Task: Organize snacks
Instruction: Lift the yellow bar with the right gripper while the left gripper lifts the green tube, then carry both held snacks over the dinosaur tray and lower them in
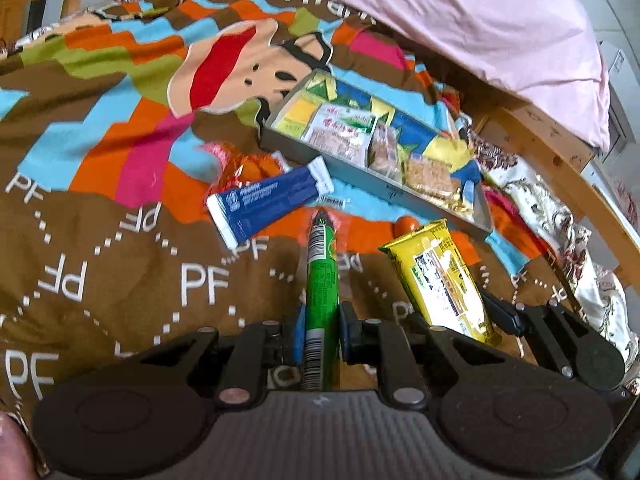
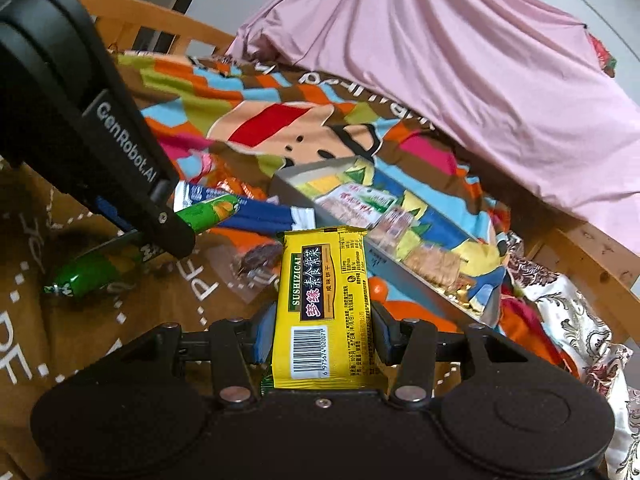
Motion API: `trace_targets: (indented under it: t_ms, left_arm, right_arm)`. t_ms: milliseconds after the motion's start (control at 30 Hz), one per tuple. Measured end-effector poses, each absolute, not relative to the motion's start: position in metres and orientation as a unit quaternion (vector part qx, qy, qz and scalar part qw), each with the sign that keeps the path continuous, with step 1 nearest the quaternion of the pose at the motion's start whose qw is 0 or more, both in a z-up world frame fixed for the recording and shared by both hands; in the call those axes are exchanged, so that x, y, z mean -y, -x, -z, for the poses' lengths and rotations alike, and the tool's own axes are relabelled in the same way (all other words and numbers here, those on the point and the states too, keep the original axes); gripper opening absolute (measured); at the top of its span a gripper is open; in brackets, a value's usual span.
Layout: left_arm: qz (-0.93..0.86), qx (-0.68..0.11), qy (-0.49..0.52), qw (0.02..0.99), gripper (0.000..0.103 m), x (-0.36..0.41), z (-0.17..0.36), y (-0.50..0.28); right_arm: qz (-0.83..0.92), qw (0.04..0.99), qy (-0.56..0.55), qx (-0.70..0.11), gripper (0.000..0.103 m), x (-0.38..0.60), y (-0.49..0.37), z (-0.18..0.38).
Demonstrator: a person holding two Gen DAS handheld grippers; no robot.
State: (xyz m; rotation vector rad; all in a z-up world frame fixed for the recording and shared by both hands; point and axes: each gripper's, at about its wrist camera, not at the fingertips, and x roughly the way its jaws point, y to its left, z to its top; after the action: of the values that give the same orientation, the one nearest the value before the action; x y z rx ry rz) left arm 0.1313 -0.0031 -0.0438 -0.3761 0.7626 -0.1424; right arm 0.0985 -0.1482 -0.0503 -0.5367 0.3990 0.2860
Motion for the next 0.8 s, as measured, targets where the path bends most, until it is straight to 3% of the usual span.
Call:
trace_targets:
  t_ms: [467,800]
  left_arm:
    - [0.077,-0.307,0.198,0.928,0.018,0.019,0.013,-0.164]
    - [0.093,-0.284,0.188,0.936,0.018,0.048,-0.005,-0.223]
  right_arm:
    - [-0.103,0.949,0.262,-0.142,0.050,0.168,-0.119,0.027]
    - [-0.062,0.964,0.231,-0.114,0.050,0.208,-0.193,0.007]
